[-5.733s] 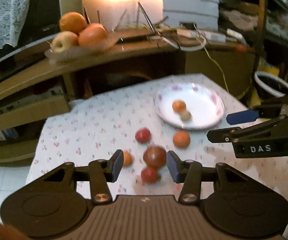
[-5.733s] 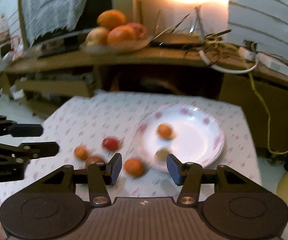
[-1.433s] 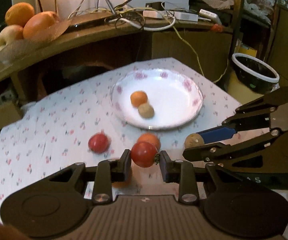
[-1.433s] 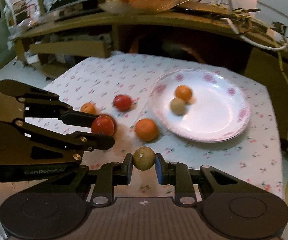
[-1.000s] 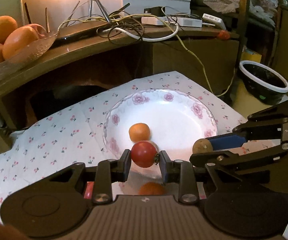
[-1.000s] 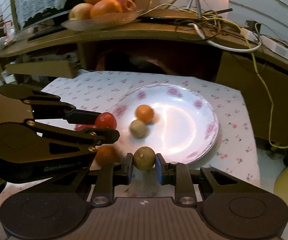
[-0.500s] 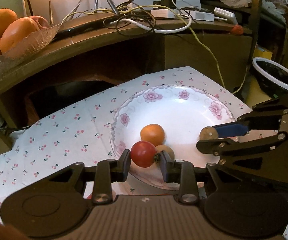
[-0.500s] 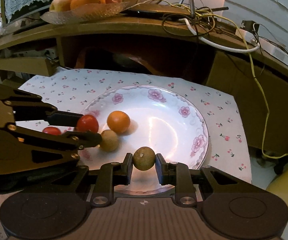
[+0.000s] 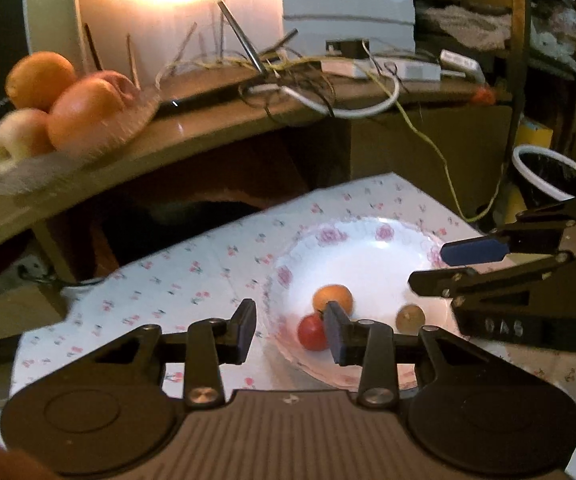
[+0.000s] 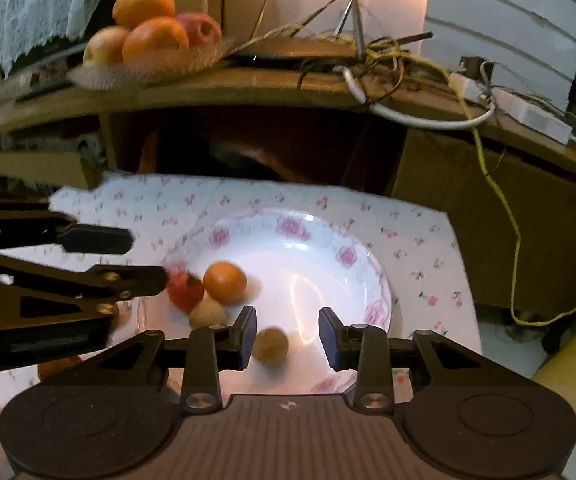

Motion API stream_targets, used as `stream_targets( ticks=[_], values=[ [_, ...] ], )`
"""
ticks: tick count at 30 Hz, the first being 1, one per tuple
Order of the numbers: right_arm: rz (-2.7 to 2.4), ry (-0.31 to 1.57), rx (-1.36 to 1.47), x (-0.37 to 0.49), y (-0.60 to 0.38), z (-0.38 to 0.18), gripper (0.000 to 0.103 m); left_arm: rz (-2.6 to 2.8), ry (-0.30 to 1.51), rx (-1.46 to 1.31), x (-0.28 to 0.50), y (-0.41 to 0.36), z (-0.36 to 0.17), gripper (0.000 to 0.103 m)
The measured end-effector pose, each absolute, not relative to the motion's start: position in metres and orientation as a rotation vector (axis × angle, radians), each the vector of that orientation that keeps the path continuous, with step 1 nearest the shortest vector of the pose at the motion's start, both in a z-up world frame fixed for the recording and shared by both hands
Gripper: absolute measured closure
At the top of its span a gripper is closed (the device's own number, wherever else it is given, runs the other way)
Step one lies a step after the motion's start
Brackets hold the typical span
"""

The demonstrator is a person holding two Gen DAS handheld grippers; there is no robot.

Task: Organize fruits
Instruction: 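Open both tools to release the tomato and kiwi into the plate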

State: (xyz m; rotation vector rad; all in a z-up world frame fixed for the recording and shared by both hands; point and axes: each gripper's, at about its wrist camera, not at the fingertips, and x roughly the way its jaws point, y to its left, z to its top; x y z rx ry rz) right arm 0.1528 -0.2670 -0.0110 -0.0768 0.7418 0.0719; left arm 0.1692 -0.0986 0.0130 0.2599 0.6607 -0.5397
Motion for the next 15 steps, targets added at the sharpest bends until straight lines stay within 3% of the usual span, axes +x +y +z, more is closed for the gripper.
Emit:
stream_targets(
  ticks=[15],
  values=[
    [0.112,0.731,-0.011,0.137,-0.262,0.003,0.067,-0.519,0.682,0.218,0.124,-0.056,0.029,0.055]
  ],
)
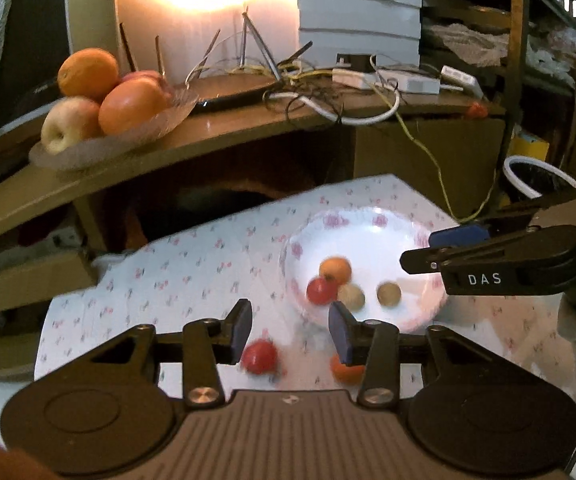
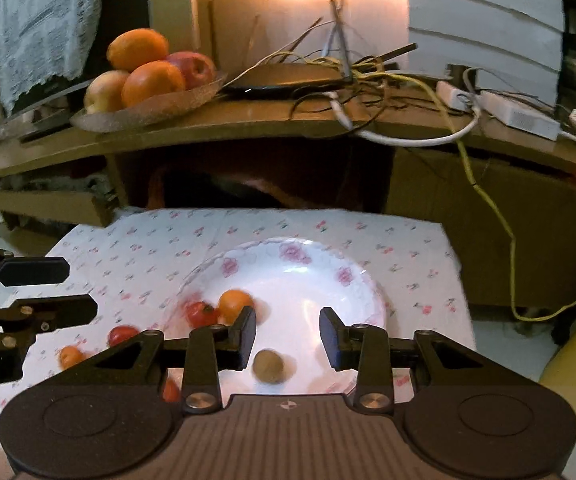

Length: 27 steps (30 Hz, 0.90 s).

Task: Organize fruits
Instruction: 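Open both tools to release the tomato and kiwi into the plate, then grasp the large dark red fruit with the left tool while the right tool grasps an orange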

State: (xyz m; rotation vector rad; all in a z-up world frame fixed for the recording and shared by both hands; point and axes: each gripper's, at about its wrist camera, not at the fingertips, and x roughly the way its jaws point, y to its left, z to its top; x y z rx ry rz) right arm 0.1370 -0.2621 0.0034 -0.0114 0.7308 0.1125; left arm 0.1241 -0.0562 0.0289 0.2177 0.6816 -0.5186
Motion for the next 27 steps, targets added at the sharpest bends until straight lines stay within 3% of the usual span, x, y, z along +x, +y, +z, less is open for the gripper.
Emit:
stream_targets(
  ticks=[15,27],
  values=[
    [0.184,0.848,-0.007,0.085,-0.215,-0.01,0.06,-0.523,0.791,0.233,0.086,-0.037,-0.002,0.054],
    [0.201,0.912,0.054,0.115,-0.208,-0.042,0.06,-0.569,0.831,0.286,0.099,-0.035,-0.029,0.054]
  ],
)
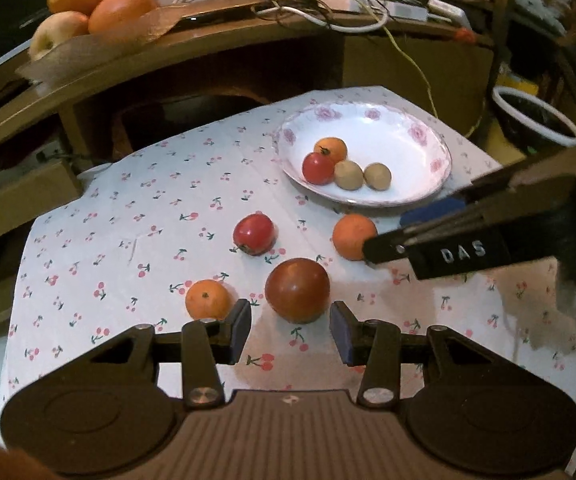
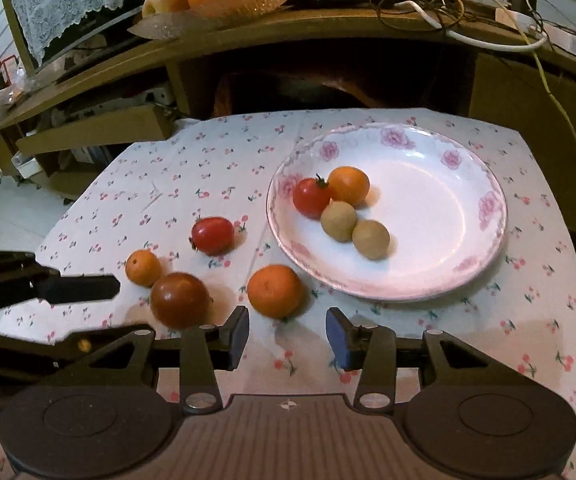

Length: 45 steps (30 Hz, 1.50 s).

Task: Organize fruits
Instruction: 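Grasp the large dark red fruit with the left tool while the right tool grasps an orange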

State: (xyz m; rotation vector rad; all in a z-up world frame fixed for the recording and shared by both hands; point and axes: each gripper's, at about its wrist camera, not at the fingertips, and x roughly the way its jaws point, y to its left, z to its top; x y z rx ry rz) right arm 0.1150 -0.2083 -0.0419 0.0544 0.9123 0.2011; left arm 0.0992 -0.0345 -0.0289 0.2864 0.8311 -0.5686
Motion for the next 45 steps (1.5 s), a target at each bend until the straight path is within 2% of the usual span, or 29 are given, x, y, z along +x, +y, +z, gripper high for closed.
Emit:
stream_targets(
  ticks=[13,17,21,27,30,34,45],
  values=[
    [0.229,0.937,0.066,0.133,-0.205,-0.056,0.06,-0.611,0.817,0.29,0.116,-0.044,-0.038,0.054],
    [0.234,0.928,0.062,0.136,-0.203,-0.058,0.06,-0.607,0.815,0.26,0.123,-0.043,-0.043,0.05],
    [0.238,0.919,0.032,0.138,-0.199,-0.059,0.06,-0.617,0.812,0.271,0.125,-0.049,-0.046,0.05],
    [0.241,0.928,0.051,0.14,-0.202,-0.058,0.068,-0.632,0.828,0.279,0.13,-0.058,-0.053,0.05],
    [0.242,0.937,0.049,0.139,-0.204,-0.057,0.068,-0.63,0.833,0.286,0.131,-0.059,-0.055,0.05],
    [0.223,0.951,0.057,0.137,-0.21,-0.054,0.068,-0.627,0.834,0.285,0.131,-0.057,-0.052,0.057],
    [0.225,0.97,0.036,0.12,-0.223,-0.046,0.068,-0.635,0.864,0.313,0.122,-0.05,-0.048,0.057]
  ],
)
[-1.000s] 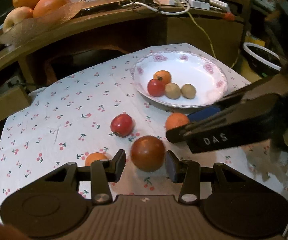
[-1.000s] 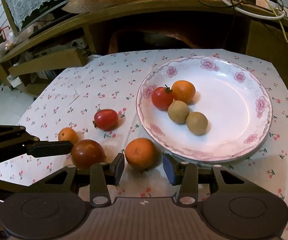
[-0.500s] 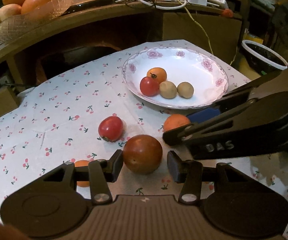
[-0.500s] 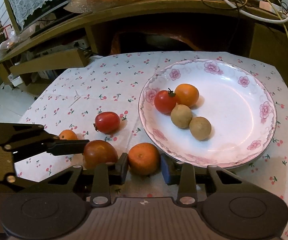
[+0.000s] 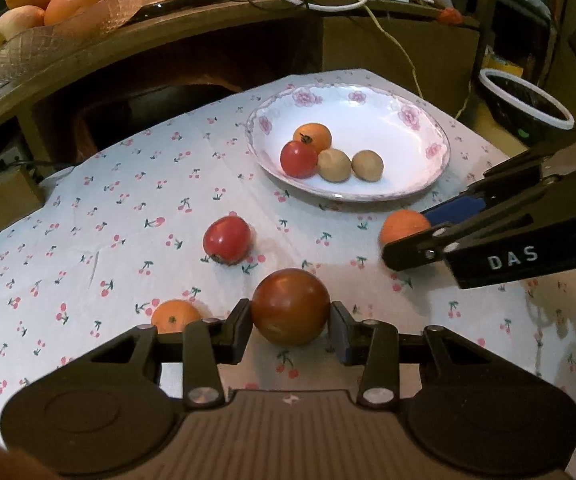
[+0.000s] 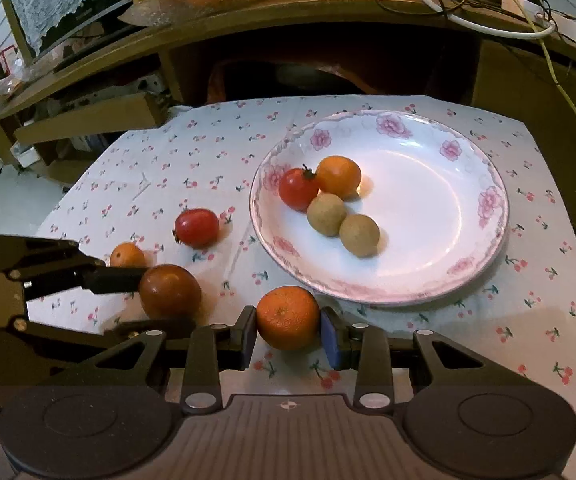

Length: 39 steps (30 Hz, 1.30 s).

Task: Organize fruits
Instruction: 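Grasp the large dark red fruit with the left tool while the right tool grasps an orange, then carry the dark red fruit and orange in both tools over the plate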

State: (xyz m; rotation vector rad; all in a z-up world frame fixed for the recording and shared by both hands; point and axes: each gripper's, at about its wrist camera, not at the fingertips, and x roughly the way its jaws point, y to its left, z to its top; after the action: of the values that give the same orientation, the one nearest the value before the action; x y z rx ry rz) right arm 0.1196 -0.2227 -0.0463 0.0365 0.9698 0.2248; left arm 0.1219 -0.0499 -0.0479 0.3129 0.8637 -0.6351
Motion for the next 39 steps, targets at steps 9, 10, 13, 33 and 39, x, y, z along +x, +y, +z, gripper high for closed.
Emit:
stream_targets(
  ticks=[9,10,13,33,39],
  values=[
    [0.246,0.993,-0.011,0.107,-0.227,-0.051,0.068,-0.649,0.87,0.367,0.116,-0.056,-0.048,0.057],
    [0.245,0.993,-0.012,0.107,-0.226,-0.051,0.068,-0.65,0.864,0.362,0.117,-0.057,-0.048,0.057],
    [0.237,0.991,-0.02,0.109,-0.225,-0.053,0.066,-0.651,0.857,0.344,0.12,-0.058,-0.05,0.056],
    [0.249,0.947,-0.015,0.11,-0.223,-0.035,0.069,-0.629,0.824,0.282,0.124,-0.058,-0.039,0.058],
    [0.212,0.895,-0.004,0.117,-0.233,-0.019,0.069,-0.613,0.787,0.284,0.129,-0.066,-0.026,0.058]
  ],
)
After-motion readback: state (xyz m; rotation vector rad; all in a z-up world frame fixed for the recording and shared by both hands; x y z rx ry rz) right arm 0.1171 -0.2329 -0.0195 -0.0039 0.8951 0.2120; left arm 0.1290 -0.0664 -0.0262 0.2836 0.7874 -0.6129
